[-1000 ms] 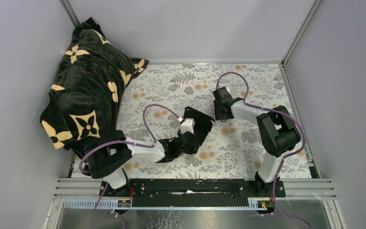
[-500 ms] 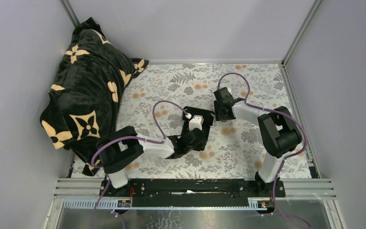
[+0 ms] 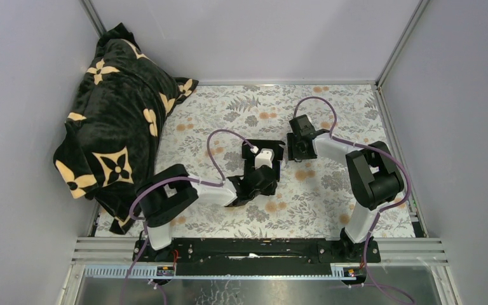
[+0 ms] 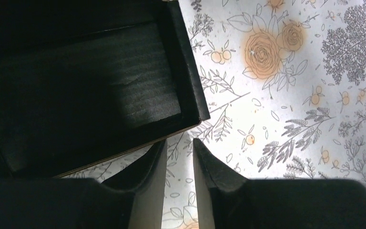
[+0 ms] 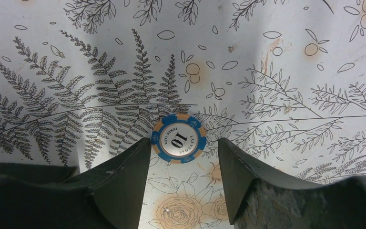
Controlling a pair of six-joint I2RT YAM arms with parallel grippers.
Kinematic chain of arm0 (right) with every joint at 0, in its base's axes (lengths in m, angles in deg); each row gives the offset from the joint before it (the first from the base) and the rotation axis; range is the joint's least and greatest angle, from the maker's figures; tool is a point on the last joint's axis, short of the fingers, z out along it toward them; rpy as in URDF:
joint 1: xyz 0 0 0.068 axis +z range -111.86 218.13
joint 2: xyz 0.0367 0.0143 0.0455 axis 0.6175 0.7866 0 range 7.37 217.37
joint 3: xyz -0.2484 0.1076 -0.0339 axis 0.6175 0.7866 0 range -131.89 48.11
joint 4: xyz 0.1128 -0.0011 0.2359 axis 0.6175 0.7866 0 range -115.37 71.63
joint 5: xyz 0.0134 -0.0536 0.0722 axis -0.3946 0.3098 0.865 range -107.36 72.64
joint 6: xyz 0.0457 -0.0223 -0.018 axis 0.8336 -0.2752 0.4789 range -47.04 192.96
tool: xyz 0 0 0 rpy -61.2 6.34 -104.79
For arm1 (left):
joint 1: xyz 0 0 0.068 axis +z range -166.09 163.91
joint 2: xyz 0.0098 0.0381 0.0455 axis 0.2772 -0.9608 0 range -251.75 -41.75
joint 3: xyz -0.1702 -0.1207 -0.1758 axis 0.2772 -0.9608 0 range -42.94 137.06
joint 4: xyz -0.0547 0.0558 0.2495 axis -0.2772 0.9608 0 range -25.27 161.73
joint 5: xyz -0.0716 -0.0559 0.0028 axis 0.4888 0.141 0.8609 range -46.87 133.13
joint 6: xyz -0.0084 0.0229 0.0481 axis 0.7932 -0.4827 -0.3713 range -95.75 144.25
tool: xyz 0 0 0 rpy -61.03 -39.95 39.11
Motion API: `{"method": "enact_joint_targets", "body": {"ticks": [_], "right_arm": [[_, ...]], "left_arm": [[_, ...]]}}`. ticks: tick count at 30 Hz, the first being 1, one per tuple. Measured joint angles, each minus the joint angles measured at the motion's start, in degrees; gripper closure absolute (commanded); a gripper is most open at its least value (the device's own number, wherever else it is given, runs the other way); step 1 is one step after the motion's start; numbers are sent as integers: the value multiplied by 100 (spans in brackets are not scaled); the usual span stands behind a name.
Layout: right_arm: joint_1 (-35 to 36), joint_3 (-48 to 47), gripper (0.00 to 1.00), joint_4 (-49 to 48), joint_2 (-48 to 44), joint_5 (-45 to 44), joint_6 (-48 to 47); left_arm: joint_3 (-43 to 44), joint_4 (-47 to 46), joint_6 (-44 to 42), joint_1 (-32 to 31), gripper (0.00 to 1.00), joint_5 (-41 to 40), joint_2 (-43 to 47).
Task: Fold the paper box
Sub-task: Adjust the paper box at the center of the board.
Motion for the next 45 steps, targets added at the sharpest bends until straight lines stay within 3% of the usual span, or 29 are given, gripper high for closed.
{"method": "enact_joint_targets", "body": {"ticks": [12,30,45], "right_arm": [[-20,4,36,-2,0,57,0],[-37,4,34,-26,4,282,2],[-37,-52,38,17,55,354,11]], "left_arm": [[153,15,-87,109,64,13,-76],[-739,170,-20,109,62,50,1753],[-1051,417,2,109,61,-22,2411]]}}
